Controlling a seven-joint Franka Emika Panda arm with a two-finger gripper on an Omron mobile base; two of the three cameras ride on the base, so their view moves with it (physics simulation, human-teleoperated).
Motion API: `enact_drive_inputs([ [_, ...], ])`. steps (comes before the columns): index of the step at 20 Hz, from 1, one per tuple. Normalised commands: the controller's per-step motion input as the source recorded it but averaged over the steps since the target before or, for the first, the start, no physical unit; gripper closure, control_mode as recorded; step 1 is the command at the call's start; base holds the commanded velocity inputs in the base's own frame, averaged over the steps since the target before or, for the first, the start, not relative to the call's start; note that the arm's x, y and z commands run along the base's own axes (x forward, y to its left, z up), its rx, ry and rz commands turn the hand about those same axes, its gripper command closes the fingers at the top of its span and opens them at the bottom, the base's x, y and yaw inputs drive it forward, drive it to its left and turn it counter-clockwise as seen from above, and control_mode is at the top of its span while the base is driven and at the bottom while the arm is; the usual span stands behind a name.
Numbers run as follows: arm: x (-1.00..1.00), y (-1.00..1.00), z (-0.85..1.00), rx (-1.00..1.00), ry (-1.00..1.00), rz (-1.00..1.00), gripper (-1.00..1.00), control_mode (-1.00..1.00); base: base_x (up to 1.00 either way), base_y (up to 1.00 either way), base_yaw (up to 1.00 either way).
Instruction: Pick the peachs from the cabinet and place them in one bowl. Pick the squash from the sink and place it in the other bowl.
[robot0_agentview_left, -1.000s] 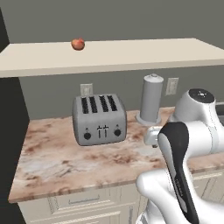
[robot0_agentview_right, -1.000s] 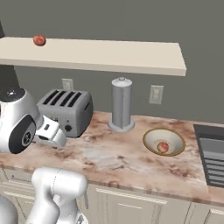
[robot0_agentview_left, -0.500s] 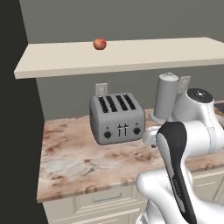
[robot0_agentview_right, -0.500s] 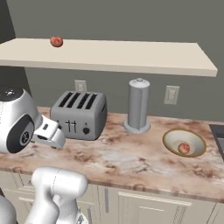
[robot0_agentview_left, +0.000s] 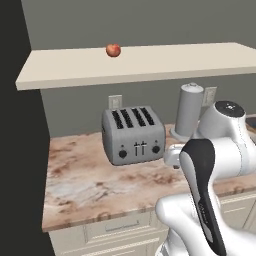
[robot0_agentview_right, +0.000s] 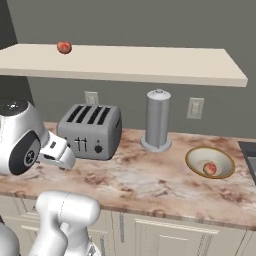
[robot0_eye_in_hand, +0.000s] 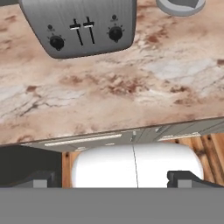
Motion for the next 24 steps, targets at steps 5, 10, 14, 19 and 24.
enact_drive_inputs([
  [5,-0.02,0.0,0.0,0.01,0.0,0.0,-1.0,-1.0,0.0,0.0,0.0],
  [10,-0.14,0.36,0.04,0.0,-0.02,0.0,-1.0,-1.0,0.0,0.0,0.0],
  [14,-0.48,0.55,0.6,-0.04,-0.25,0.06,-1.0,-1.0,0.0,0.0,0.0],
  [19,-0.64,0.23,0.97,-0.02,-0.37,0.17,-1.0,-1.0,0.0,0.0,0.0],
  [24,-0.51,0.0,0.88,0.01,-0.1,0.22,-1.0,-1.0,0.0,0.0,0.0],
])
